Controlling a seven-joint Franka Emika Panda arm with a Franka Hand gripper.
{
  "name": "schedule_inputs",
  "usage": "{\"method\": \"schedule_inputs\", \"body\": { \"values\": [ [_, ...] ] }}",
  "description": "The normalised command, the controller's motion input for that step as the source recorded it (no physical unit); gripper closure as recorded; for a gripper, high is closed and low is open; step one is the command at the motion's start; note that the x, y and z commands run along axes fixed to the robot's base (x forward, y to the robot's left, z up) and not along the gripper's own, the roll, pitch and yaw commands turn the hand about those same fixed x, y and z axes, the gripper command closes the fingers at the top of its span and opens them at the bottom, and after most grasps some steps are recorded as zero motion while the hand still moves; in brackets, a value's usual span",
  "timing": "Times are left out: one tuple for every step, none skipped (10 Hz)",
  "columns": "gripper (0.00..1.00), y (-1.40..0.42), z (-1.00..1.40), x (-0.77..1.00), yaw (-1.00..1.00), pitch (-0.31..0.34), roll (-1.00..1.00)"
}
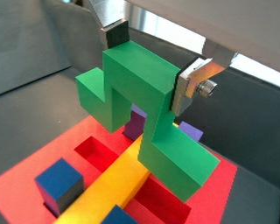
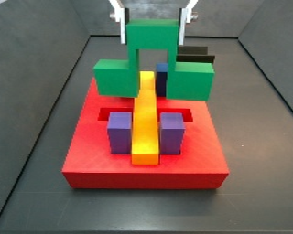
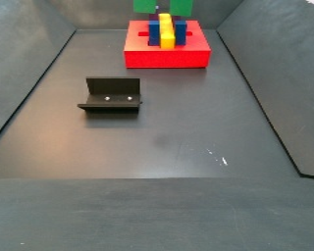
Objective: Pick up the green object. Move up. Place the green object on the fixture. Regrasp the green object. Move to above the board. Insert the green object.
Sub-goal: Insert the green object.
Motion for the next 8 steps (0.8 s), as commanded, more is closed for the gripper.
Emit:
{"method": "schedule_inputs", "body": {
  "values": [
    [1.00,-0.04,-0.17,-0.05,-0.21,-0.251,0.20],
    [1.00,0.00,-0.08,-0.02,-0.08,-0.174,0.18],
    [1.00,0.00,-0.10,0.00,0.00,-0.107,0.20],
    [1.00,0.00,-0.01,0.00,0.11,-0.044,0.13],
    [1.00,0.00,0.00,0.00,0.27,-0.014,0.14],
    [1.00,0.00,-0.05,0.07,0.48,0.000,0.16],
    [1.00,0.00,-0.17,0.13,0.65,0.000,0.23],
    [1.00,0.00,-0.22,0.12,0.67,0.000,0.22]
  ]
}}
